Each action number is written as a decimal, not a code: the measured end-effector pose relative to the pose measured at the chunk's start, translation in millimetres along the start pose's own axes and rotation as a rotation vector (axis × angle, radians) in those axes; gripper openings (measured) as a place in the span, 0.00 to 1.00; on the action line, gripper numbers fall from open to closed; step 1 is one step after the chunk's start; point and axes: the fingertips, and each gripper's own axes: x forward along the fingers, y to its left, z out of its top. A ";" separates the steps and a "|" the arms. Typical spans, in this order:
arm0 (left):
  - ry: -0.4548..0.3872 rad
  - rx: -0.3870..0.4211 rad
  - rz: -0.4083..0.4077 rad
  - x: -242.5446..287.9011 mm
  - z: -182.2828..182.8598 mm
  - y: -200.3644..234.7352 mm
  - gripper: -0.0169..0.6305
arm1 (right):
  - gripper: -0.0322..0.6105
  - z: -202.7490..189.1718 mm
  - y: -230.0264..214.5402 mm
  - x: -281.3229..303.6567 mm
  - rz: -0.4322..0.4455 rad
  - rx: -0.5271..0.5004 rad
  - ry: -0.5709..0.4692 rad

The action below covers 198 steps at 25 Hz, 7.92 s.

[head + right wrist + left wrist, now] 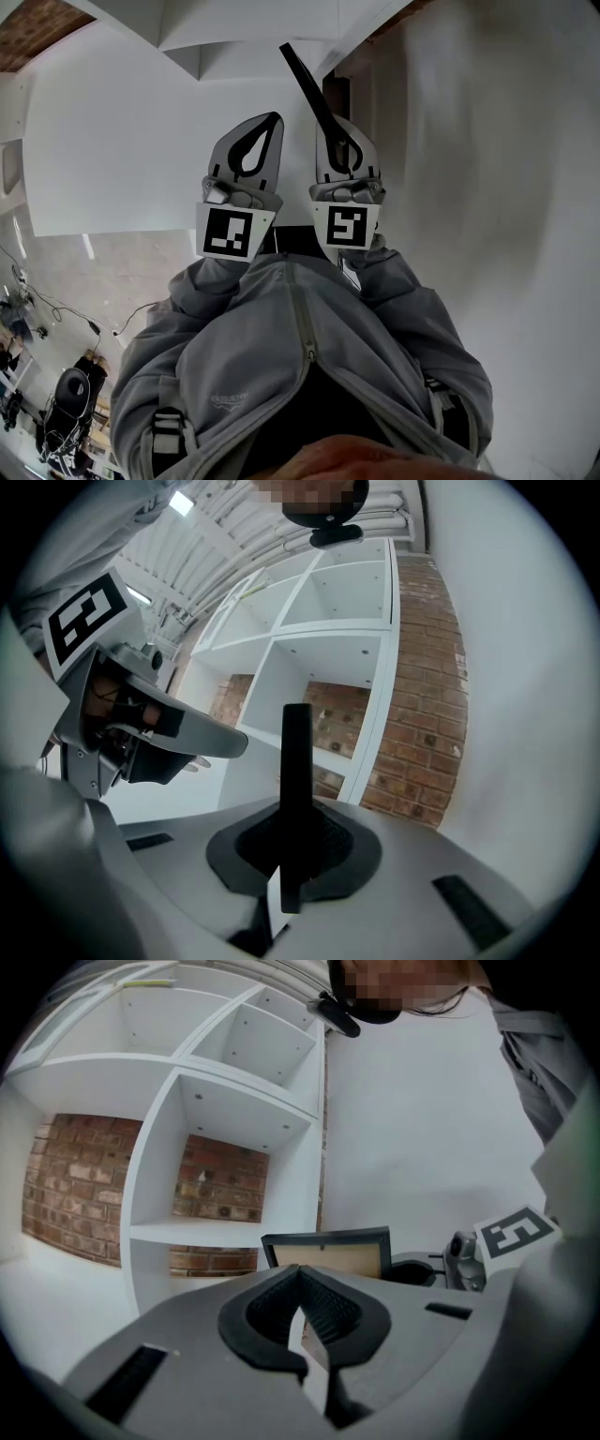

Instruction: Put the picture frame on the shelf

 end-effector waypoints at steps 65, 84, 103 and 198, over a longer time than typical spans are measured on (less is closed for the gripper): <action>0.244 -0.067 -0.249 68.3 -107.9 39.4 0.18 | 0.10 -113.1 34.3 121.3 -0.026 -0.410 0.255; 0.283 -0.048 -0.277 67.9 -111.6 66.2 0.16 | 0.41 -132.9 26.9 87.7 0.333 0.379 0.147; 0.372 0.027 -0.210 74.2 -146.2 75.5 0.14 | 0.32 -146.3 22.9 99.1 0.344 0.394 0.151; -0.046 0.198 0.094 -76.5 116.3 -45.7 0.04 | 0.09 139.0 -54.6 -111.3 -0.103 0.236 -0.194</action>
